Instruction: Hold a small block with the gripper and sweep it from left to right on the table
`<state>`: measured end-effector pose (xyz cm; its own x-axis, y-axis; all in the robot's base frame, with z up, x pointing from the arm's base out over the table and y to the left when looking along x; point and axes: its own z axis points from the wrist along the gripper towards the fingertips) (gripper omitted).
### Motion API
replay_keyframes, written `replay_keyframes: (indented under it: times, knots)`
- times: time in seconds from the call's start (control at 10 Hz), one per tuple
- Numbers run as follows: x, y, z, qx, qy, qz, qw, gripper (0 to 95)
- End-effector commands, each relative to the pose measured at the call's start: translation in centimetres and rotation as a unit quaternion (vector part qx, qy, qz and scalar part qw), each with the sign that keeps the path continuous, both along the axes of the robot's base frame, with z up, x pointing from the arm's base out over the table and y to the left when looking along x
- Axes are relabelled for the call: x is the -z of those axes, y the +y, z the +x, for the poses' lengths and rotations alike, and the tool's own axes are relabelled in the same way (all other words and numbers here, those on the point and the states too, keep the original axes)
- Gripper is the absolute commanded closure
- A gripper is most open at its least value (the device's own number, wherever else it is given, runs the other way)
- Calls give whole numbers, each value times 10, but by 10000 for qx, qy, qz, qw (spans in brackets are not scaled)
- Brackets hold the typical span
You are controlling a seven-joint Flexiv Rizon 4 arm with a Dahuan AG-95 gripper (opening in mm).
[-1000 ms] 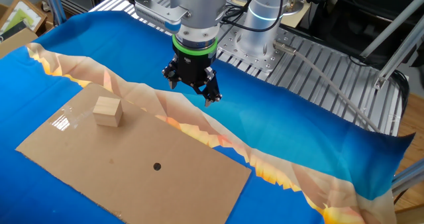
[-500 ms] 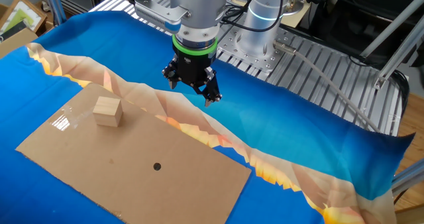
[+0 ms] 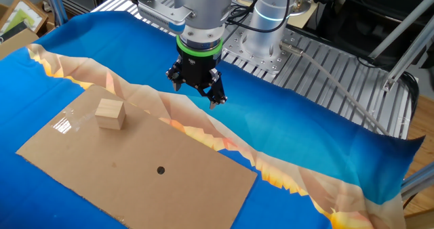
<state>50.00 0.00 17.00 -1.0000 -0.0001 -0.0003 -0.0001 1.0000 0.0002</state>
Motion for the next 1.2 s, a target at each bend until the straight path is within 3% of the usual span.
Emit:
replay_keyframes:
  times: [0.1, 1.2]
  knots:
    - [0, 0, 0, 612, 326, -180, 9974, 950]
    - [0, 0, 0, 599, 339, -173, 9975, 950]
